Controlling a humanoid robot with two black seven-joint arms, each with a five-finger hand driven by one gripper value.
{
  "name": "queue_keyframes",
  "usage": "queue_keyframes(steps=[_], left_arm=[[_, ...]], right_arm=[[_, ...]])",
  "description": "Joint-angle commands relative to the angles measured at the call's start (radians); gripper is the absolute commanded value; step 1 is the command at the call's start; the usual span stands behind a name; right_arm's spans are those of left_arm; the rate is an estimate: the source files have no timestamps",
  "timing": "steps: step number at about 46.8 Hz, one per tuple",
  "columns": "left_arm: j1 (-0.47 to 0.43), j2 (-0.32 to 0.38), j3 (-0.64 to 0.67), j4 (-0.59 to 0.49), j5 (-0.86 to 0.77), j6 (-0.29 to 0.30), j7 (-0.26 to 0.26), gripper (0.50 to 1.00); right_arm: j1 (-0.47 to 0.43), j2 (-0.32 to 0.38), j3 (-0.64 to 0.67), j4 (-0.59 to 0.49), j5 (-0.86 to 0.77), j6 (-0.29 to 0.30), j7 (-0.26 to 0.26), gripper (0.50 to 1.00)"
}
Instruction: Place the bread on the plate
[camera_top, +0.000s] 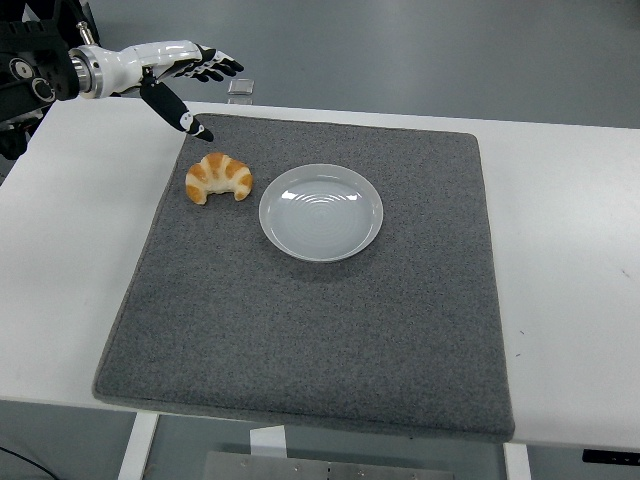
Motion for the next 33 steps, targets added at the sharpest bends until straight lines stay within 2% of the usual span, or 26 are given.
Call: queue_keyframes(steps=[1, 5, 9, 27, 33], left_arm=[[0.0, -0.016, 0.013, 0.038, 0.006, -0.011, 0.01, 1.0], [-0.001, -0.027, 0.059, 0.052, 0.013, -0.045, 0.011, 1.0], [0.008, -0.031, 0.076, 0.055, 0.013, -0.054, 0.013, 1.0], [0.037, -0.093, 0.121, 0.078, 0.014, -0.042, 0.039, 0.988], [0.068, -0.149, 0.119, 0.132, 0.014, -0.039, 0.039, 0.981]], right_arm=[[0.0, 0.0, 0.0, 0.0, 0.0, 0.0, 0.001, 0.952], [0.0, 0.0, 0.0, 0.0, 0.0, 0.0, -0.001, 0.952], [0.0, 0.0, 0.0, 0.0, 0.0, 0.0, 0.001, 0.952], [0.0, 0.0, 0.0, 0.0, 0.0, 0.0, 0.001, 0.952], [0.0, 0.0, 0.0, 0.0, 0.0, 0.0, 0.001, 0.952]])
